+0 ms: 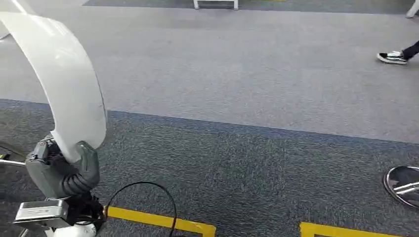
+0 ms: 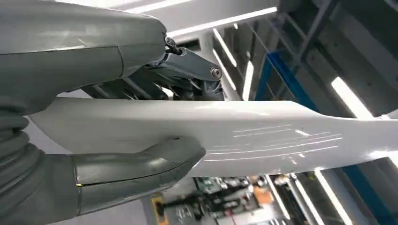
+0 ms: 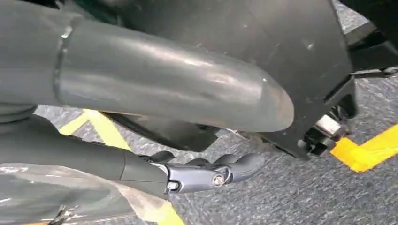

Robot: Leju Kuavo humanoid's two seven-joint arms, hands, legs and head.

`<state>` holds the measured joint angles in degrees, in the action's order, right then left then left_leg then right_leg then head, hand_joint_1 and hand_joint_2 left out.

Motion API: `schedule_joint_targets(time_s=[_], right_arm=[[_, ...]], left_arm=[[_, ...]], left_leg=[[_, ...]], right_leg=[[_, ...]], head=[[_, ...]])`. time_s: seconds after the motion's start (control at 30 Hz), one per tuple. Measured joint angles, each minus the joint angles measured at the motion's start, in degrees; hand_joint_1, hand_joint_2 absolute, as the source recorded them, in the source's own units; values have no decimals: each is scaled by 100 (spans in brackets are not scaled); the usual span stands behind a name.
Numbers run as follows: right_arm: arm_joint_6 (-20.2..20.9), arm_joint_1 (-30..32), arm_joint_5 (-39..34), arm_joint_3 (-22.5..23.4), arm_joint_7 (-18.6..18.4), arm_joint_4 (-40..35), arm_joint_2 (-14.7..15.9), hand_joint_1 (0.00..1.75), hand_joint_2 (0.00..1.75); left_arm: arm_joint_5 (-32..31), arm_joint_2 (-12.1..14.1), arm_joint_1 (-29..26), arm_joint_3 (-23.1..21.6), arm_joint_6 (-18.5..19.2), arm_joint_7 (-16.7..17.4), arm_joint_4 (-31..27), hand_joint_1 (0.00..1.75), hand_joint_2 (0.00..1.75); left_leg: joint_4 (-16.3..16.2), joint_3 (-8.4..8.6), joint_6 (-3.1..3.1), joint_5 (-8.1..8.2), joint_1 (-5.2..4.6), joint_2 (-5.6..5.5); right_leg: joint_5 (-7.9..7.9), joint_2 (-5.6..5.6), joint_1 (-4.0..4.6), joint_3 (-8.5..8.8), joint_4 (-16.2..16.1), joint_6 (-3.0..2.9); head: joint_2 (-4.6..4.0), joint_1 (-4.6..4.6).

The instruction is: Take the parts from the cabinet and place them on the table.

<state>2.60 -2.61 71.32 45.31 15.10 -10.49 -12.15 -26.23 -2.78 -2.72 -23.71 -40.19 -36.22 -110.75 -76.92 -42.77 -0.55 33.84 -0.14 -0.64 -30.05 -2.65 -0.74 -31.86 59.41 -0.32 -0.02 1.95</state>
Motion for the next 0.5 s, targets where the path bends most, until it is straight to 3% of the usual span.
schedule_joint_targets(time_s=[0.03,0.1,0.13,0.17,0.27,0.3,0.37,0.4,0.47,0.5], right_arm=[[4,-8,-2,0,2,0,-2,0,0],[7,-21,0,0,4,0,-2,0,0],[7,-23,0,-2,7,0,-2,0,0],[11,-25,0,-2,11,0,-7,0,0],[22,-31,0,0,11,0,-13,0,0],[22,-45,-2,0,11,-2,-15,0,0],[22,-49,-2,0,22,-4,-13,0,0],[24,-43,-4,0,20,-2,-13,0,0],[24,-17,-7,0,13,-4,-9,0,0],[28,-7,-7,0,11,-4,-7,0,0]], left_arm=[[-7,2,-1,0,0,2,0,175,175],[-20,2,0,0,0,2,0,175,175],[-22,2,2,0,0,2,0,175,175],[-24,2,14,-2,2,7,0,175,175],[-41,4,12,-4,-2,9,0,175,175],[-54,2,4,-6,0,9,-4,175,175],[-57,0,14,-11,0,9,-4,175,175],[-57,-11,24,-11,0,9,-4,175,175],[-57,-7,10,-11,0,9,-2,175,175],[-57,-7,-3,-11,0,13,-2,175,175]], left_leg=[[186,87,18,-176,-1,7],[1130,561,95,-700,-34,134],[1567,768,170,-818,-102,482],[1654,808,212,-724,-199,740],[1739,792,272,-716,-219,511],[1832,855,313,-751,-176,387],[1894,917,347,-791,-111,256],[1893,915,364,-789,-90,175],[1889,917,378,-780,-88,-14],[1887,923,376,-778,-85,-103]], right_leg=[[-17,-79,10,15,0,-3],[-61,-227,26,87,-3,3],[-84,-280,28,112,-13,13],[-111,-348,70,120,-6,54],[-127,-592,70,170,-62,111],[-171,-694,82,233,-78,167],[-375,-27,41,70,266,200],[-547,151,30,-147,680,214],[-821,253,12,-685,1567,252],[-765,254,8,-813,1685,264]], head=[[0,-2],[0,-2],[0,-4],[0,-4],[0,17],[0,9],[0,-15],[0,-39],[0,-44],[0,-48]])
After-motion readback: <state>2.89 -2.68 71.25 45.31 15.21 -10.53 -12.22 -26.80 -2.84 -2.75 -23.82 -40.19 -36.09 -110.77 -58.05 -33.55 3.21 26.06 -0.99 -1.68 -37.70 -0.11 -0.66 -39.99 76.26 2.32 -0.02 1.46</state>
